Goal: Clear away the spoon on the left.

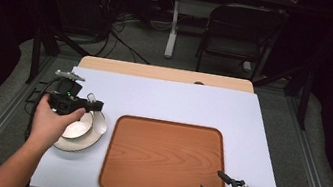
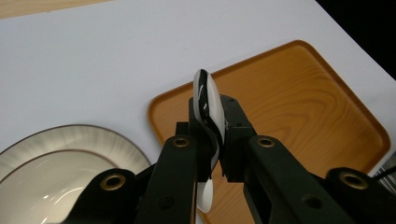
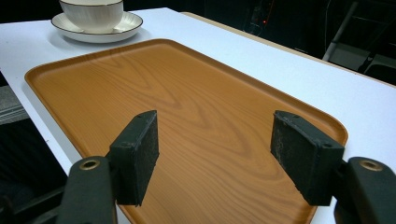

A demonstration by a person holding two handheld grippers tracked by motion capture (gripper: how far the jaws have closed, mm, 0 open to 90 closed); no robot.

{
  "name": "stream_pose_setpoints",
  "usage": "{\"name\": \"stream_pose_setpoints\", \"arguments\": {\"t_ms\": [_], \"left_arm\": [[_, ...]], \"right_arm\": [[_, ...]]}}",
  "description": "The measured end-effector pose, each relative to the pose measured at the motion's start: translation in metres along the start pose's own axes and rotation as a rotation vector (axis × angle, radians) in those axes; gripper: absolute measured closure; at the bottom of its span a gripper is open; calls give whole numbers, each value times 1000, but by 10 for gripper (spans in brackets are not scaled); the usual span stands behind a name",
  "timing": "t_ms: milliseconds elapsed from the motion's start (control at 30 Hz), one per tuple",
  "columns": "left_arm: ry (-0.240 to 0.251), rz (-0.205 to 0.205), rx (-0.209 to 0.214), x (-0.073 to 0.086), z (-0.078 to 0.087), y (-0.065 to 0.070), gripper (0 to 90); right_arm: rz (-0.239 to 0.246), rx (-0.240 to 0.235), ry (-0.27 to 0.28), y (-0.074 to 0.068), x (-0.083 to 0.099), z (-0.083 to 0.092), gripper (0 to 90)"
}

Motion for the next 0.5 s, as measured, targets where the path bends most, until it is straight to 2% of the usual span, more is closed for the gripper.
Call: {"name": "stream_pose_setpoints", "arguments": {"t_ms": [233, 333, 500], "left_arm": [[-22, -54, 80, -11, -21, 29, 853], [-37, -83, 101, -15, -30, 39, 853], [-56, -109, 127, -18, -42, 52, 853]], "right_arm": [[0, 0, 0, 0, 0, 1, 321], [0, 0, 0, 0, 0, 1, 321], [0, 1, 1, 0, 0, 1, 320]]}}
Point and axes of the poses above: each handheld gripper's, and its own axes: z roughly backward along the jaws, x roughly out of its underside, y roughly to its right, the point moved 7 cm from there along -z, roughly forward along the jaws, and after that the axes turned 9 degrees about -z, right-handed, at the moved point
